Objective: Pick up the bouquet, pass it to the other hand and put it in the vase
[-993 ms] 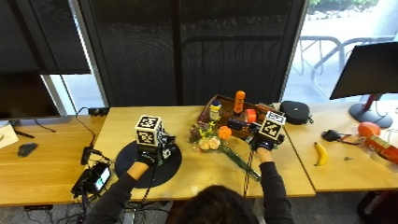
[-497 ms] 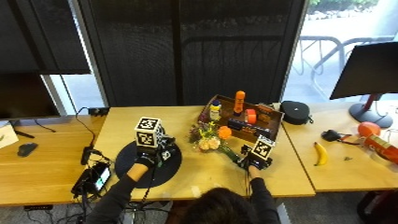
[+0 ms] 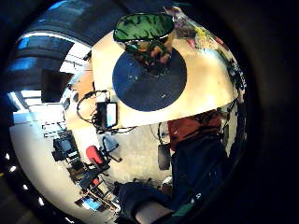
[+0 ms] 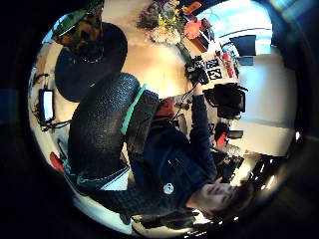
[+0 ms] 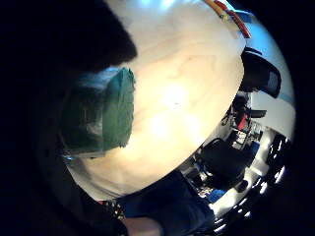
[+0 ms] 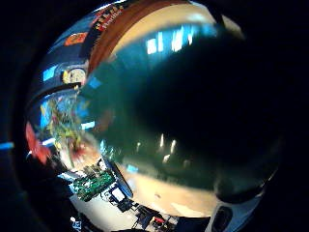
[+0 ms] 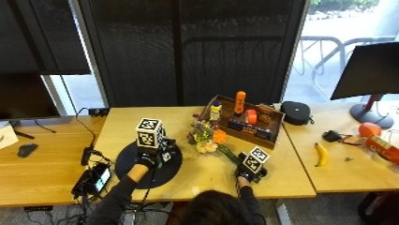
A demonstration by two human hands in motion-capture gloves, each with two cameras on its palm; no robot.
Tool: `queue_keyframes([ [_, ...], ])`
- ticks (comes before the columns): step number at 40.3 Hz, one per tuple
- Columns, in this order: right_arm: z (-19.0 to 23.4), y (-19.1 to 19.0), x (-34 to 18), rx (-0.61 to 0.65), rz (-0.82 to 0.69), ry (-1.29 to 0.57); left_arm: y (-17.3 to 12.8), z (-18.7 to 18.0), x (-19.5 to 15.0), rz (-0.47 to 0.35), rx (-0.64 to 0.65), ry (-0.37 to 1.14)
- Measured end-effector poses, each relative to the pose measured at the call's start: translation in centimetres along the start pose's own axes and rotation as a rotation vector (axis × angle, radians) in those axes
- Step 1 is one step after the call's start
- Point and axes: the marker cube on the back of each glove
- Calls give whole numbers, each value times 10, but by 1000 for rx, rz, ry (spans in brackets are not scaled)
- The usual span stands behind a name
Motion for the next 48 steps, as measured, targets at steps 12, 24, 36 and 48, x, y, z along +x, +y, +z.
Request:
queue_keyframes([
  [12, -21, -9, -16, 64, -128, -333, -9, -2, -1, 11, -32, 48],
  [24, -78, -9, -47, 82, -143, -761, -38, -13, 20, 112, -85, 393],
  [36, -137, 46, -102, -143, -498, -1092, -77, -42, 65, 159, -113, 926],
  [48, -123, 104, -142, -267, -692, -1116, -100, -49, 105, 206, -181, 1264],
])
